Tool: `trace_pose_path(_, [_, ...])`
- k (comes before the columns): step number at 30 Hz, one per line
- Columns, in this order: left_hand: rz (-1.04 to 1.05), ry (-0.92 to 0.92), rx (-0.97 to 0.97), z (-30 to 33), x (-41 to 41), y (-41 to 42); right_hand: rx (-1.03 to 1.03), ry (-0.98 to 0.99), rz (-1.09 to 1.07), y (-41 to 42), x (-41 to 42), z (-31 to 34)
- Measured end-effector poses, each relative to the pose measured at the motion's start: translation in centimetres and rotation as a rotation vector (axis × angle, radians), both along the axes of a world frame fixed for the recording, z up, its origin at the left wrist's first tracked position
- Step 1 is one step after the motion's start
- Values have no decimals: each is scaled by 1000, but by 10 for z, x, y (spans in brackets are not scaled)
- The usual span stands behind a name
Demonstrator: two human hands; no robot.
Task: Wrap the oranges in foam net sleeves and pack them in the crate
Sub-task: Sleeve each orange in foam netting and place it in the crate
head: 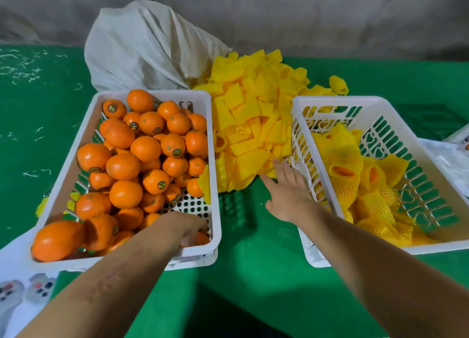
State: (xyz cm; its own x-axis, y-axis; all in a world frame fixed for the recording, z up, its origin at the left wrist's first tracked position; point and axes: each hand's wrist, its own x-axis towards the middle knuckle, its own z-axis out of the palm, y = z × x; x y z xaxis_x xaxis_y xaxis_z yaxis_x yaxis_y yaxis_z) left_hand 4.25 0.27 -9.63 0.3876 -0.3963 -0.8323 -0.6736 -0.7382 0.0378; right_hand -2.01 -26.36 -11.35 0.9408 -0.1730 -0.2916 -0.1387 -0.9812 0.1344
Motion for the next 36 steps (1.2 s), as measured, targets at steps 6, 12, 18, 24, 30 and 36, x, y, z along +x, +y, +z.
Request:
trace_pose_path(6, [368, -279, -405, 4, 27, 17, 25, 127, 73, 22, 34, -10])
trace_pose_path(12, [1221, -79, -1165, 26, 17, 18, 390, 162, -223, 32, 59, -15])
trace_pose_path(18, [1366, -225, -1511, 42, -20, -12, 620, -478, -196, 35, 50, -10])
trace_pose_path(24, [1441, 118, -1652, 67, -45, -61, 1250, -916, -748, 50, 30, 25])
trace_pose_path(30, [1475, 341, -1584, 74, -39, -70, 1941, -819, -841, 63, -3, 56])
trace_pose_path(36, [1390, 470, -1517, 68, -37, -64, 2108, -620, -851, 73, -13, 76])
